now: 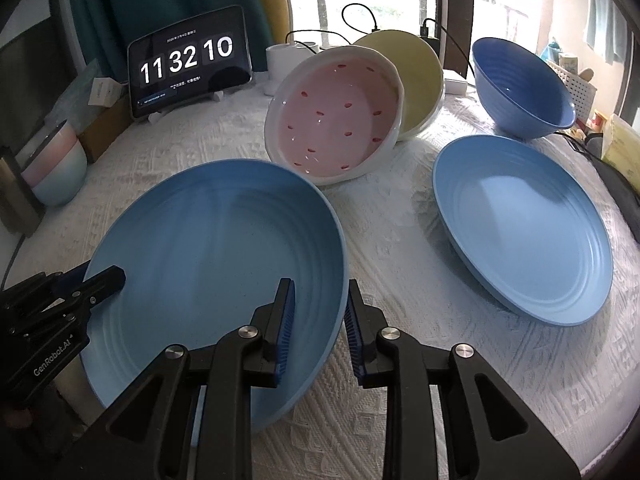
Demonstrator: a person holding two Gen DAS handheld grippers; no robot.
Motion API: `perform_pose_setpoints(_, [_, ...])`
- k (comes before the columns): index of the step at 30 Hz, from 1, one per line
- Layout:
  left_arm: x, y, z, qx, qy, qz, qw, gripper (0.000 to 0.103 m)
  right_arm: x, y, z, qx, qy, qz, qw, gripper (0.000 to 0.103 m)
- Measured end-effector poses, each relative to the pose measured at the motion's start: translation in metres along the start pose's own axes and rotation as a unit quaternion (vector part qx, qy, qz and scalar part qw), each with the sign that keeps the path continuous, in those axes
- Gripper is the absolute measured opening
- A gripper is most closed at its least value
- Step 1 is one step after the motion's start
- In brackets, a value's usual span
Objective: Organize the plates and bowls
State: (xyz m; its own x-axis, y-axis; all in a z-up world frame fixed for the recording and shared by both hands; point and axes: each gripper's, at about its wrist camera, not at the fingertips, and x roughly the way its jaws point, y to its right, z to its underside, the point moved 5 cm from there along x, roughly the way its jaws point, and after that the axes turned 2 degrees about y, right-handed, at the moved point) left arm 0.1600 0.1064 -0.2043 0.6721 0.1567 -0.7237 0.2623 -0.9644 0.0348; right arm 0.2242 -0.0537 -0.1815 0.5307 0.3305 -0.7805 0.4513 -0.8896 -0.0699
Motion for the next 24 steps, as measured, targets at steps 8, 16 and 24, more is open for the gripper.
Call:
perform_pose_setpoints(8, [-0.019,-0.003,-0.011,-0.004,0.027,-0.031,0.9991,0.029,-0.009,0.005,0.001,0.007,0.006,-0.005,1.000,0.030])
perform_pose_setpoints(16, [-0.036,0.012,-0.017,0.004,0.044,-0.018,0.9989,0.033,-0.032,0.015,0.000,0.015,0.030,0.000,0.999,0.034])
perform_pose_setpoints(24, [-0.051,0.034,-0.026,0.013,0.060,0.000,0.9981,0.045,-0.055,0.031,0.002,0.025,0.050,0.008,0.998,0.034])
